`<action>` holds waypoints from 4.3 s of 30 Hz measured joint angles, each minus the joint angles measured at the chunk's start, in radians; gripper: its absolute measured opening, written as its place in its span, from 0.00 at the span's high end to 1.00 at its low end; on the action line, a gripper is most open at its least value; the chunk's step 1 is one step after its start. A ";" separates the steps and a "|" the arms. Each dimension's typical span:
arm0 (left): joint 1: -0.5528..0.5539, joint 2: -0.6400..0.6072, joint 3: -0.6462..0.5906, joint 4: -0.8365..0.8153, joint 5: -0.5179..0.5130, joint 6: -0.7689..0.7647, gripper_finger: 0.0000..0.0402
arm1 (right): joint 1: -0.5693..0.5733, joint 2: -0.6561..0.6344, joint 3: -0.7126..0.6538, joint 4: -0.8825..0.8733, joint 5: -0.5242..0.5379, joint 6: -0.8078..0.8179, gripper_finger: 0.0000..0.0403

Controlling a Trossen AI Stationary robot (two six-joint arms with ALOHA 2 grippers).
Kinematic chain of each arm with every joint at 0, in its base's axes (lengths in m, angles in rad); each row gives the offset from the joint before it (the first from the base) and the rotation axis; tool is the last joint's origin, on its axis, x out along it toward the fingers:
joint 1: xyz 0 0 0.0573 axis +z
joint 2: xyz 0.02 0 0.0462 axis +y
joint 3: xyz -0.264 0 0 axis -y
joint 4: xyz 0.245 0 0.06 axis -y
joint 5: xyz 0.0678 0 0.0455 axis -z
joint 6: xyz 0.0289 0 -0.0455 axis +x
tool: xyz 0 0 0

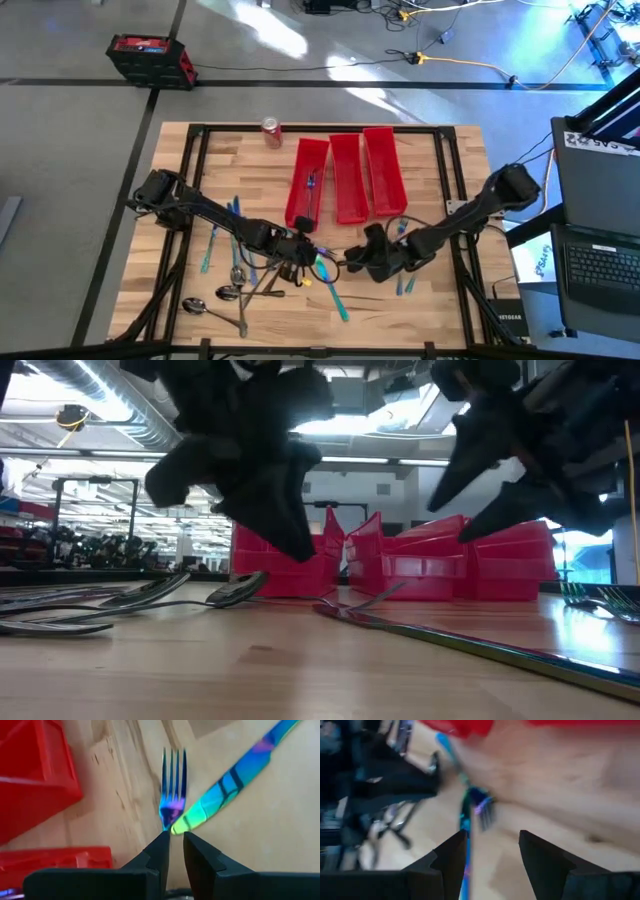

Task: Sort silverware
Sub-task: Put the purple fork into the left red bin

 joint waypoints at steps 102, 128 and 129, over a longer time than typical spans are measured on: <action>0.071 -0.001 -0.040 0.029 0.000 -0.002 0.89 | -0.036 0.273 0.038 0.282 0.018 0.199 0.85; 0.071 -0.002 -0.040 0.020 0.000 0.039 0.89 | 0.015 0.397 0.180 0.286 0.168 0.419 0.59; 0.071 -0.002 -0.040 0.019 0.000 0.039 0.89 | 0.015 0.397 0.179 0.281 0.175 0.430 0.59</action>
